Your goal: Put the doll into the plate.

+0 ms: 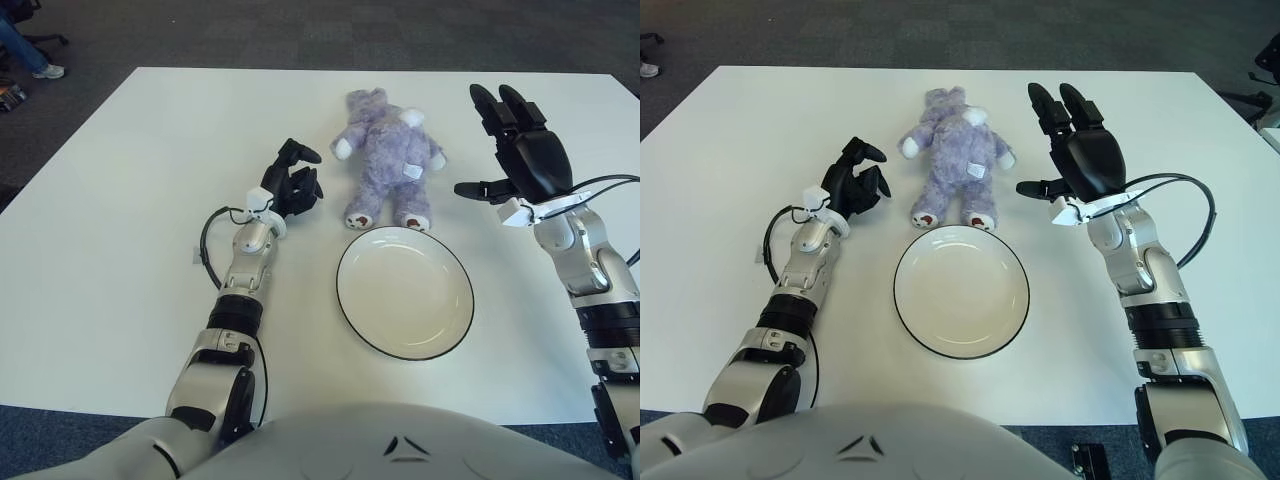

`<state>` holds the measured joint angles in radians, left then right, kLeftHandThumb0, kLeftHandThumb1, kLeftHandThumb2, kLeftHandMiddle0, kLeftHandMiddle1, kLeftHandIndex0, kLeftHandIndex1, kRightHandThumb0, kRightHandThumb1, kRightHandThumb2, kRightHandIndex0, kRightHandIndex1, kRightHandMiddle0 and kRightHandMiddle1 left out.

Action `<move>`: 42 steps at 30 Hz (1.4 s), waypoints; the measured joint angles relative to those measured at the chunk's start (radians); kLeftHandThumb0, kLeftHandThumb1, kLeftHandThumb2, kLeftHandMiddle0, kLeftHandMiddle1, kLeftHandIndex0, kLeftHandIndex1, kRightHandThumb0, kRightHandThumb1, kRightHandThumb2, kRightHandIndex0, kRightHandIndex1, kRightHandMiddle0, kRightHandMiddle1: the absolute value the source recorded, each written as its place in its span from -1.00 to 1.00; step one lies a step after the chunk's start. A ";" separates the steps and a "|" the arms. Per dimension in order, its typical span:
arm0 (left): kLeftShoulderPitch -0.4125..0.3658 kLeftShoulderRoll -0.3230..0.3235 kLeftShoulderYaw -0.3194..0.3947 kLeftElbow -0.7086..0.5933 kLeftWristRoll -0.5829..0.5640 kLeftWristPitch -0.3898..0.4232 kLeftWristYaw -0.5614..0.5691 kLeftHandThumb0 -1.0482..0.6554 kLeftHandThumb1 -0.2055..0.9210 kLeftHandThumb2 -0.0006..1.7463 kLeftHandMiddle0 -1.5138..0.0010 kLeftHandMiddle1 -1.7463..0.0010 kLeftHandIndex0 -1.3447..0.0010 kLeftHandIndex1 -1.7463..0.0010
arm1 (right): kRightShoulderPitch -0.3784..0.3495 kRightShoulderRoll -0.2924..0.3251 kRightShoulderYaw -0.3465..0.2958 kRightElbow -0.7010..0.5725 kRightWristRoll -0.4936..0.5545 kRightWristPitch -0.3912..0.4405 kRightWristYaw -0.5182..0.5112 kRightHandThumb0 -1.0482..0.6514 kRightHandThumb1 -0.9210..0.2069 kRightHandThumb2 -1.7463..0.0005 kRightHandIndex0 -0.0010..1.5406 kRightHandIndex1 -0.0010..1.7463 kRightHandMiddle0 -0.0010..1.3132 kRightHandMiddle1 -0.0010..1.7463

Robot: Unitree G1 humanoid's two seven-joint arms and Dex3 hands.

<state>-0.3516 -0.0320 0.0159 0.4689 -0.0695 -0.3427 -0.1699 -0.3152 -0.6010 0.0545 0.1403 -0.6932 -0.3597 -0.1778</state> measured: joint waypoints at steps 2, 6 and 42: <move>0.001 0.000 0.000 -0.002 0.000 0.001 0.001 -0.21 0.69 -0.12 -0.02 -0.94 0.56 -1.00 | -0.014 0.000 0.010 0.019 -0.003 -0.008 -0.008 -0.73 -0.38 0.21 -0.96 -0.98 -1.00 -1.00; 0.003 -0.001 -0.001 -0.006 0.001 0.003 0.004 -0.21 0.68 -0.12 -0.02 -0.94 0.55 -1.00 | -0.040 0.001 0.028 0.056 -0.003 -0.027 -0.017 -0.74 -0.41 0.24 -0.97 -0.99 -1.00 -1.00; 0.107 -0.015 -0.037 -0.216 0.004 0.013 0.007 -0.20 0.71 -0.14 -0.06 -0.96 0.57 -1.00 | -0.115 0.086 0.115 0.076 0.031 -0.115 -0.040 -0.48 -0.05 0.02 -0.99 -0.99 -1.00 -0.84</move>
<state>-0.2445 -0.0468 -0.0209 0.2531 -0.0658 -0.3297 -0.1629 -0.4303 -0.5150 0.1699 0.2166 -0.6623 -0.4750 -0.2176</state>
